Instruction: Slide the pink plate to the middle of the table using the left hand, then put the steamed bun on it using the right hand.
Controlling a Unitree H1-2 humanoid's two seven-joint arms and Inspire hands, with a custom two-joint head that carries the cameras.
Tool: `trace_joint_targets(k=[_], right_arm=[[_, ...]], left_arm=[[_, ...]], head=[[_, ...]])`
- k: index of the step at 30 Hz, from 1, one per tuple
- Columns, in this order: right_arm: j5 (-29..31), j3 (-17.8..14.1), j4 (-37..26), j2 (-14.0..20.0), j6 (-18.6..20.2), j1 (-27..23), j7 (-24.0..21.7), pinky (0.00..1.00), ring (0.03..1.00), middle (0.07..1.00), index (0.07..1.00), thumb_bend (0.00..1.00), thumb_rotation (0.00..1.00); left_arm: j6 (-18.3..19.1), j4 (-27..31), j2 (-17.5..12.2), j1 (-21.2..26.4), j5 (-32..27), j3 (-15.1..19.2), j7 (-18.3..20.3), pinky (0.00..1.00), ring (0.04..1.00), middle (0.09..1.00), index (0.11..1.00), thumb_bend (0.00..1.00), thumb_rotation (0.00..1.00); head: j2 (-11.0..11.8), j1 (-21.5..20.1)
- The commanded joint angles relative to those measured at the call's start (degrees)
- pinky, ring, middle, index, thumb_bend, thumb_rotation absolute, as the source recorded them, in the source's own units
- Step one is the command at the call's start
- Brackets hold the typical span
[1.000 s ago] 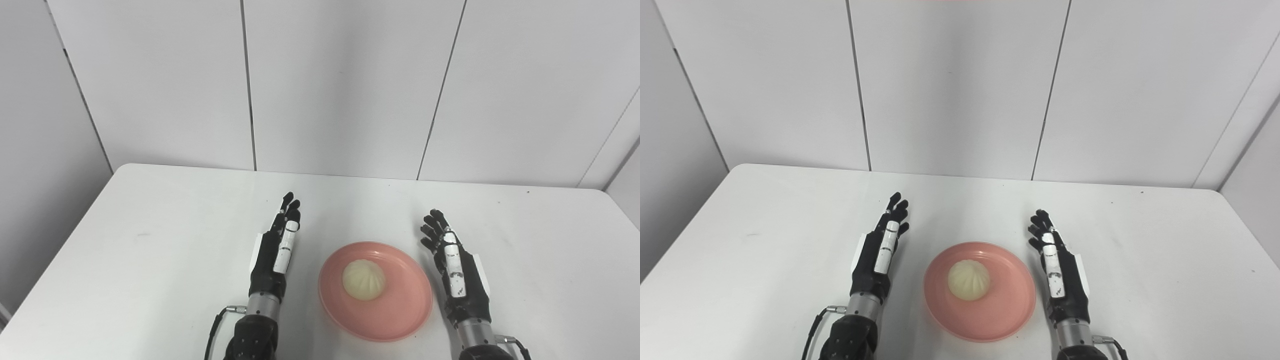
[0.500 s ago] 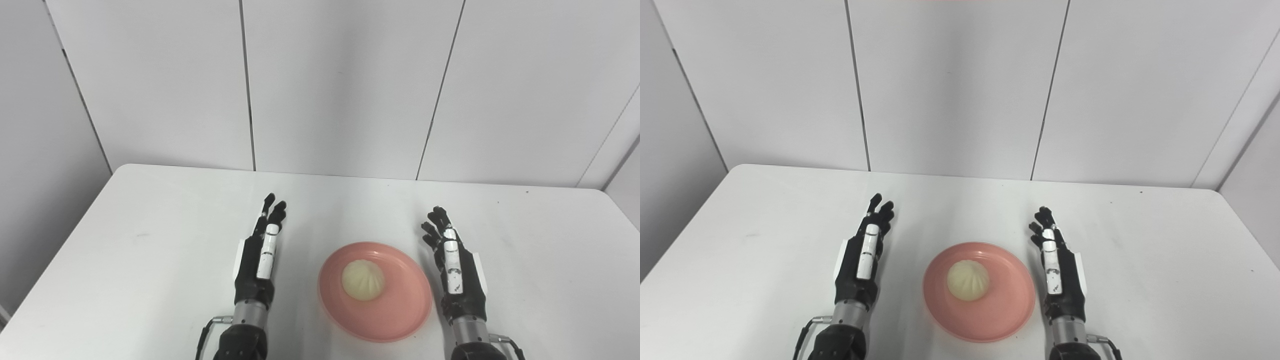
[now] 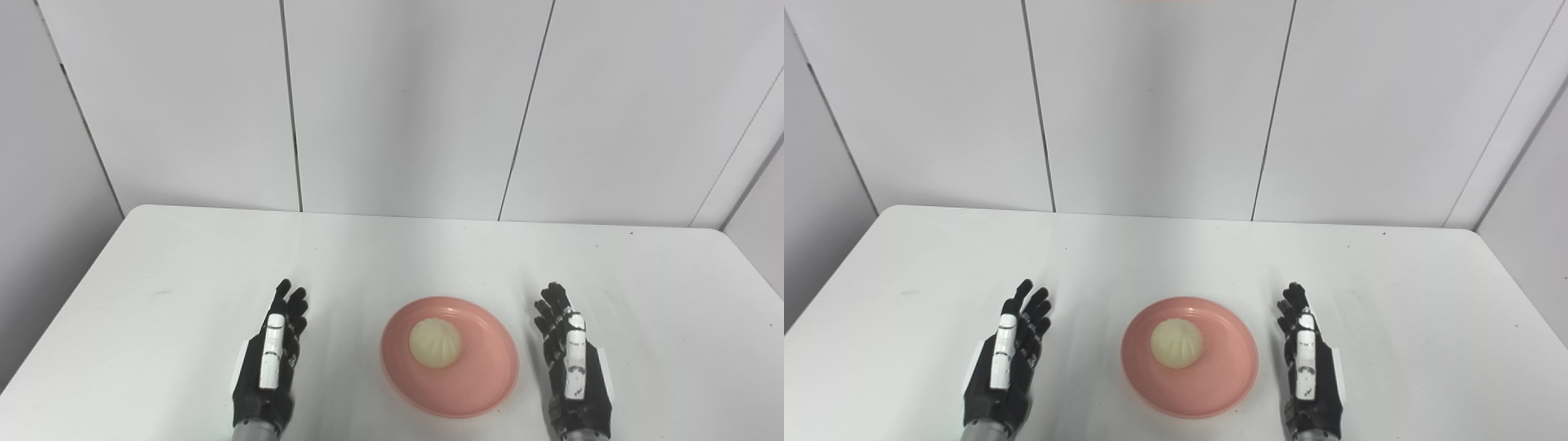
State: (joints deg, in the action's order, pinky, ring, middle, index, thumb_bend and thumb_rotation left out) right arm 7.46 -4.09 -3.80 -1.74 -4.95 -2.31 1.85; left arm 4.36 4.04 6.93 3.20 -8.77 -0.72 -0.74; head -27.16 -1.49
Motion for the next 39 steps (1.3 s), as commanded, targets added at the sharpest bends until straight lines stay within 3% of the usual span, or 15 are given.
trace_joint_targets(k=[1, 11, 20, 29, 39], right_arm=[[-0.6, 0.9, 0.6, -0.6, -1.5, 2.4, -0.8, 0.97, 0.939, 0.938, 0.932, 0.74, 1.0], [-4.7, 1.5, 1.5, -1.6, -3.2, 2.4, 1.7, 0.99, 0.939, 0.946, 0.934, 0.75, 1.0], [-7.8, 1.9, 3.4, -0.6, -1.4, 0.0, 2.2, 0.93, 0.912, 0.912, 0.899, 0.74, 1.0], [-7.2, 1.5, 5.1, -0.7, -2.5, -1.2, 1.8, 0.92, 0.899, 0.898, 0.886, 0.74, 1.0], [-6.2, 1.5, 5.6, 0.2, -3.8, -1.2, 1.2, 0.92, 0.908, 0.913, 0.906, 0.75, 1.0]], left_arm=[[0.0, 1.5, -0.6, 0.7, 0.9, -0.5, 0.5, 0.99, 0.959, 0.949, 0.954, 0.73, 0.87], [0.2, 0.0, -4.0, 2.1, 3.0, -1.2, 1.8, 1.0, 0.959, 0.949, 0.955, 0.74, 0.87], [-6.2, -2.7, -3.6, 3.1, 4.0, -0.2, 0.7, 1.0, 0.966, 0.962, 0.998, 0.66, 0.87], [-11.0, -6.7, -4.0, 4.8, 8.1, -1.2, -0.2, 1.0, 0.959, 0.956, 1.0, 0.63, 0.88], [-13.2, -8.2, -3.6, 5.3, 9.9, -1.7, -0.2, 1.0, 0.98, 0.98, 1.0, 0.64, 0.91]], head=[[-0.3, -0.2], [-1.4, -3.9], [-1.8, -4.0], [-2.3, -3.0], [-2.6, -2.7]])
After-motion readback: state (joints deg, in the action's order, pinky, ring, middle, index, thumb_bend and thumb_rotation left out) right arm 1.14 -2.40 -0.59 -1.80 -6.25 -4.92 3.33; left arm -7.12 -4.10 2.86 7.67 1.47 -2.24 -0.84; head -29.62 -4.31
